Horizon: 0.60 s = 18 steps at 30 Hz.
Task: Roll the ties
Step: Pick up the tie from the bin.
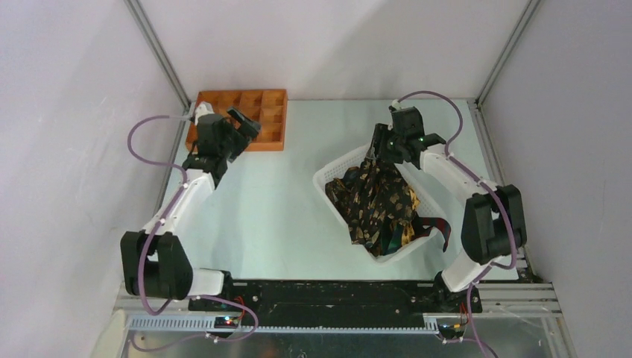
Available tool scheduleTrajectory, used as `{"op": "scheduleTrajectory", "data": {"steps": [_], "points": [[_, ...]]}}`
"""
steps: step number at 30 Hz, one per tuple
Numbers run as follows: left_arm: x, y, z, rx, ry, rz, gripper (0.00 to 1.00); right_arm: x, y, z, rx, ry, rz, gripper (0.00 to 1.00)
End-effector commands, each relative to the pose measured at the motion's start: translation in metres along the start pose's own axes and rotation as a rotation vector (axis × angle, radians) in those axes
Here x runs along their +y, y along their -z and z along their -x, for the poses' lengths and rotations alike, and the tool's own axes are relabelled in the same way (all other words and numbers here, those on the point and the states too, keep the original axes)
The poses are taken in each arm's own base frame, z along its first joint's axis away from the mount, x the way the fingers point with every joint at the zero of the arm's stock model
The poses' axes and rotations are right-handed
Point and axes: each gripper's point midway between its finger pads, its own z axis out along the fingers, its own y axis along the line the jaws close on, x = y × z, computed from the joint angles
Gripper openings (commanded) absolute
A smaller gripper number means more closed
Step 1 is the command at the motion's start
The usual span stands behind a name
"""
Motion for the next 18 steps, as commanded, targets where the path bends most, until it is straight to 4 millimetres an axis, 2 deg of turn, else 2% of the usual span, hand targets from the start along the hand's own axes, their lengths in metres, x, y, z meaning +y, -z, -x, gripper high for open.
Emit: {"op": "scheduleTrajectory", "data": {"steps": [1, 5, 9, 13, 16, 18], "points": [[-0.031, 0.033, 0.0, -0.019, -0.081, -0.161, 1.0, 0.013, -0.01, 0.029, -0.058, -0.002, 0.016, 0.57], [-0.03, 0.049, -0.011, -0.012, -0.099, -0.171, 1.0, 0.009, -0.026, 0.021, -0.028, -0.016, 0.007, 0.56], [-0.022, 0.055, -0.023, 0.008, -0.13, -0.146, 1.0, 0.012, -0.038, 0.016, -0.007, -0.027, 0.03, 0.49], [-0.018, 0.057, -0.039, 0.048, -0.171, -0.116, 0.98, 0.014, -0.041, 0.016, -0.007, -0.024, 0.037, 0.35], [-0.017, 0.058, -0.053, 0.075, -0.213, -0.096, 0.97, 0.019, -0.036, 0.025, -0.035, 0.007, 0.051, 0.17], [-0.02, 0.06, -0.071, 0.112, -0.247, -0.102, 0.97, 0.024, -0.027, 0.032, -0.058, 0.027, 0.063, 0.07]]}}
